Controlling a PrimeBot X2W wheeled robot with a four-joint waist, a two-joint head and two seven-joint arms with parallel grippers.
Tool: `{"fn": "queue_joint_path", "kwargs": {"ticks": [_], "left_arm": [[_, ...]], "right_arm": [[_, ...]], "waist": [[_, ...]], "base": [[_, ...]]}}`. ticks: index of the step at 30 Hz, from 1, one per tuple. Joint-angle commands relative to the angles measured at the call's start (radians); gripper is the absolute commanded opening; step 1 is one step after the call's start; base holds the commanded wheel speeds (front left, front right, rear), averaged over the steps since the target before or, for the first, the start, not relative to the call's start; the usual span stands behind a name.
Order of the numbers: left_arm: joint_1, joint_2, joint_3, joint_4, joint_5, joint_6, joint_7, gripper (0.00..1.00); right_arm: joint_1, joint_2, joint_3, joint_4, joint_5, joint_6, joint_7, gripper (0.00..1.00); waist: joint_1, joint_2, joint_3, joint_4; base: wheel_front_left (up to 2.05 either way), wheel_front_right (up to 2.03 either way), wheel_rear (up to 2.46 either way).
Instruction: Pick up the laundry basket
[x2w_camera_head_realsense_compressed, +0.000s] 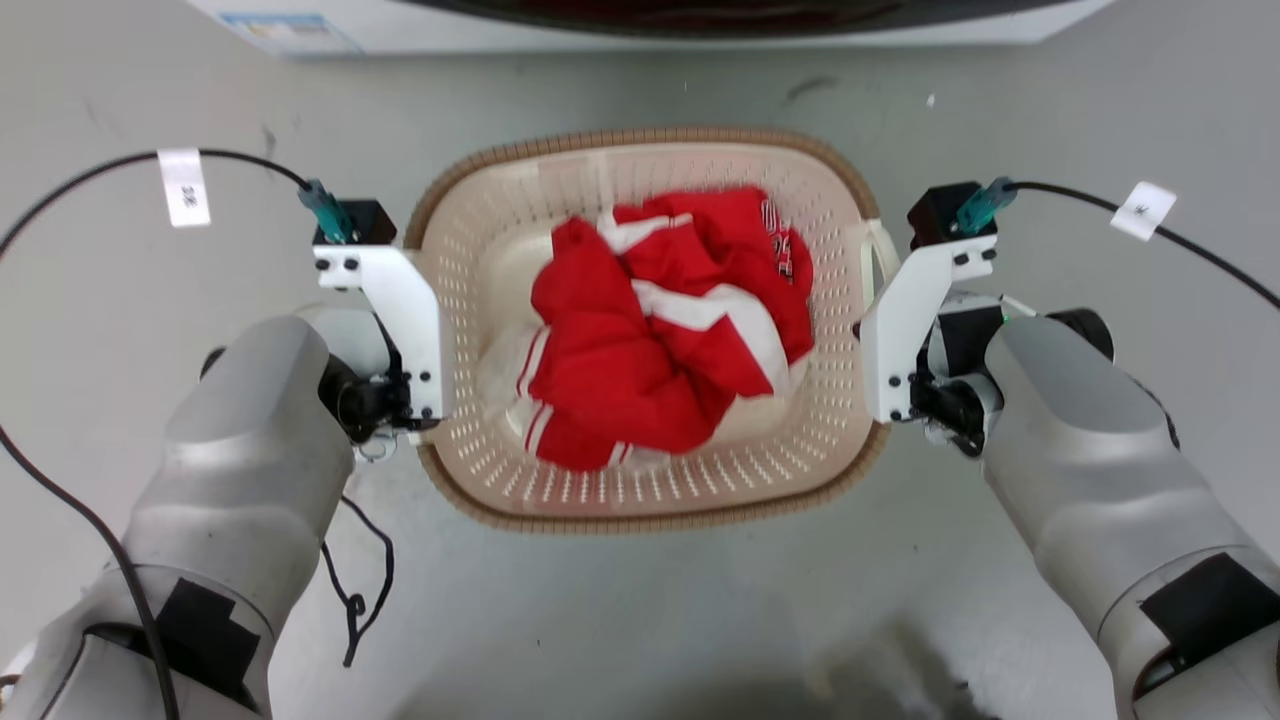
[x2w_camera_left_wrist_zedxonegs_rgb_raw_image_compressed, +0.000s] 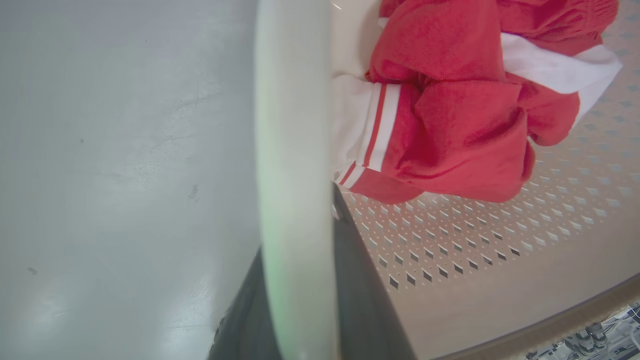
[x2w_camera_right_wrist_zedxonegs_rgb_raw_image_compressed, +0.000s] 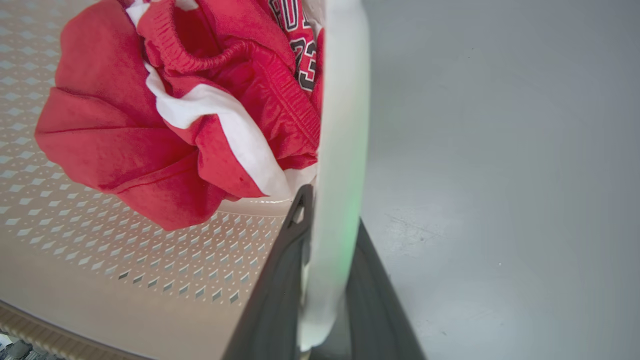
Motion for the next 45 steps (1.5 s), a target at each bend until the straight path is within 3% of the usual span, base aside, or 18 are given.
{"fn": "queue_joint_path", "kwargs": {"ticks": [1,12,27,45], "left_arm": [[0.017,-0.010,-0.012,-0.003,-0.014,0.000,0.028,0.00],[0.106,-0.030,-0.050,0.004,-0.112,-0.002,0.174,0.00],[0.222,-0.076,-0.074,0.039,-0.193,-0.004,0.266,0.00],[0.288,-0.082,-0.090,0.045,-0.237,-0.005,0.281,0.00]], "right_arm": [[0.014,0.006,0.012,-0.001,0.012,0.003,0.018,0.00],[0.123,0.010,0.066,-0.023,0.119,0.003,0.209,0.00],[0.223,0.015,0.104,-0.001,0.210,0.004,0.386,0.00],[0.252,0.016,0.104,0.013,0.224,0.007,0.487,0.00]], "waist": [[0.0000,0.0000,-0.077,-0.002],[0.0000,0.0000,-0.335,-0.013],[0.0000,0.0000,-0.612,-0.009],[0.0000,0.0000,-0.778,-0.015]], "base": [[0.00,0.00,0.00],[0.00,0.00,0.00],[0.00,0.00,0.00],[0.00,0.00,0.00]]}}
